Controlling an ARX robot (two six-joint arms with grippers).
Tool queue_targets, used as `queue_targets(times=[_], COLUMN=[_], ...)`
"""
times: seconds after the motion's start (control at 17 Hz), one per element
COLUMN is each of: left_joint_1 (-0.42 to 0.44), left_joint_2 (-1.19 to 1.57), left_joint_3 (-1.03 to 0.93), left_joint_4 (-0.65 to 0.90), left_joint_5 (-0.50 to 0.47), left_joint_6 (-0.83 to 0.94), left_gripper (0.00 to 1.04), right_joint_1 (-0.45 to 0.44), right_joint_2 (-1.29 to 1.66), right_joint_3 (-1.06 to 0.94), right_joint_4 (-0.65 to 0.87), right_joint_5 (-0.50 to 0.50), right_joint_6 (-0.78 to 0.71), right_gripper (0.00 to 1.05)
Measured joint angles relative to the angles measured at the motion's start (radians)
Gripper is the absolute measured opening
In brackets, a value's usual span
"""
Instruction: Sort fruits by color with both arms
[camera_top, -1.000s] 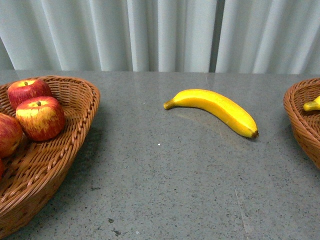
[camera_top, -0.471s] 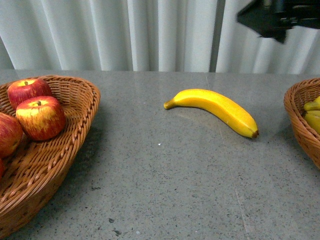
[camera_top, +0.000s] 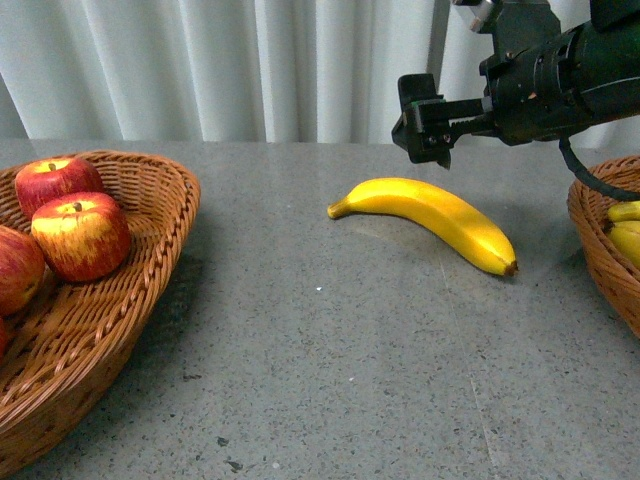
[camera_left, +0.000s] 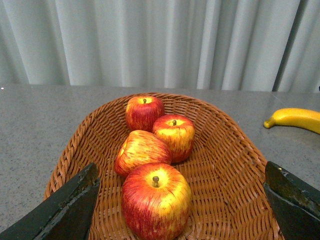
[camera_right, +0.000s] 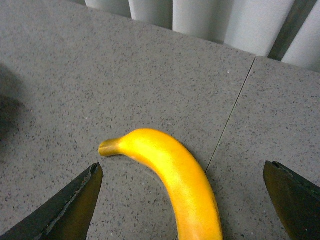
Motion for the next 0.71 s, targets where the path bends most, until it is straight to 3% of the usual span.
queue_targets(times=[0.35, 0.71], left_joint_1=[0.0, 0.0], left_joint_2=[0.0, 0.0], left_joint_3=[0.0, 0.0], left_joint_4=[0.0, 0.0], left_joint_5=[0.0, 0.0], left_joint_6=[0.0, 0.0], left_gripper=[0.98, 0.98], right_joint_1=[-0.008, 0.015], right_joint_2=[0.039, 0.112], right_joint_3=[0.001, 0.063], right_joint_4=[-0.087, -0.142], right_joint_5=[0.007, 0.071], right_joint_6=[-0.181, -0.221], right_gripper=[0.98, 0.98])
